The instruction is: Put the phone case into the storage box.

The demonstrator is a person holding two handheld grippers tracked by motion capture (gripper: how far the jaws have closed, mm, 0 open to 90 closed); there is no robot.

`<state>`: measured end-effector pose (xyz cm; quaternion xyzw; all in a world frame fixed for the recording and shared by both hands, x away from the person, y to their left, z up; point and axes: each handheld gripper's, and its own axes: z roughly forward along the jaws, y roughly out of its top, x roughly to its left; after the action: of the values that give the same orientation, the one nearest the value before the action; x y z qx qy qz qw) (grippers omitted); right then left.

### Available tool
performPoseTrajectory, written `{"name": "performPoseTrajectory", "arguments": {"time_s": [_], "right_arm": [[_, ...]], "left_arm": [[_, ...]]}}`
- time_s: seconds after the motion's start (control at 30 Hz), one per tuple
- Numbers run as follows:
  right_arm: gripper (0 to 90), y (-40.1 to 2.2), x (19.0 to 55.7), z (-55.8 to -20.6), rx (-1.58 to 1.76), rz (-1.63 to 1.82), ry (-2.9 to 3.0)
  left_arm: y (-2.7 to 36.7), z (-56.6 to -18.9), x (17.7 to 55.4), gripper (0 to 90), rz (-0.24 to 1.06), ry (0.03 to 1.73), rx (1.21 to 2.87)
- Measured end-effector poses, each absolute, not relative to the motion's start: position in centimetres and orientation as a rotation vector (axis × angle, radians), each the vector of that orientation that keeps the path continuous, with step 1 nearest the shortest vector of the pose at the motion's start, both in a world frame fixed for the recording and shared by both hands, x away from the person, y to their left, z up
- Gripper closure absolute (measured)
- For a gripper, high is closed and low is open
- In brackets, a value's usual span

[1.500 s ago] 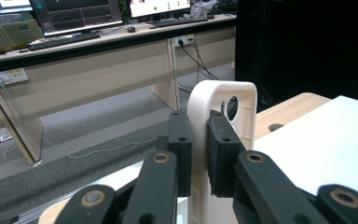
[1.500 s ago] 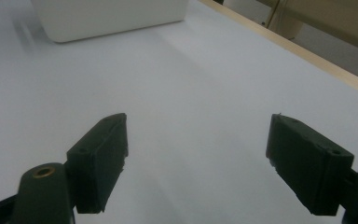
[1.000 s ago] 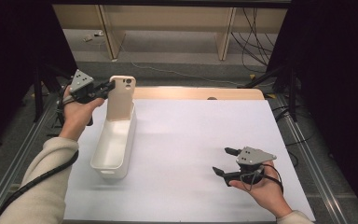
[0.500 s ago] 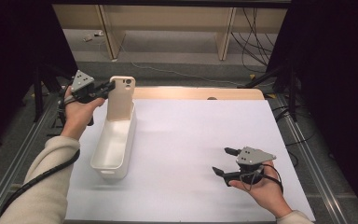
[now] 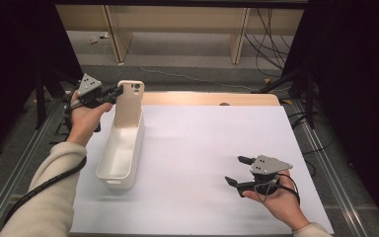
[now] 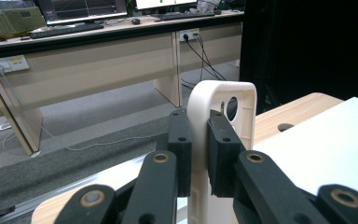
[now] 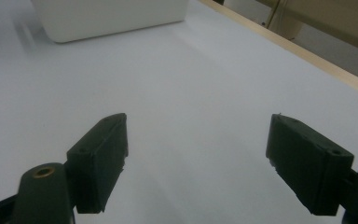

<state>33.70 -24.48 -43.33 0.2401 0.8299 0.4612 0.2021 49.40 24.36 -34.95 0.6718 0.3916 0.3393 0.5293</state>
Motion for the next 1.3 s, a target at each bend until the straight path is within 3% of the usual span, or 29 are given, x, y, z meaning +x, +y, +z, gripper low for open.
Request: {"name": "performPoseTrajectory", "arguments": {"time_s": [1.3], "right_arm": [[21.9, -24.5, 33.7, -43.4, 0.667, 1.285, 2.324]], "left_arm": [[24.3, -35.7, 50.8, 81.1, 0.798, 0.964, 1.592]]}}
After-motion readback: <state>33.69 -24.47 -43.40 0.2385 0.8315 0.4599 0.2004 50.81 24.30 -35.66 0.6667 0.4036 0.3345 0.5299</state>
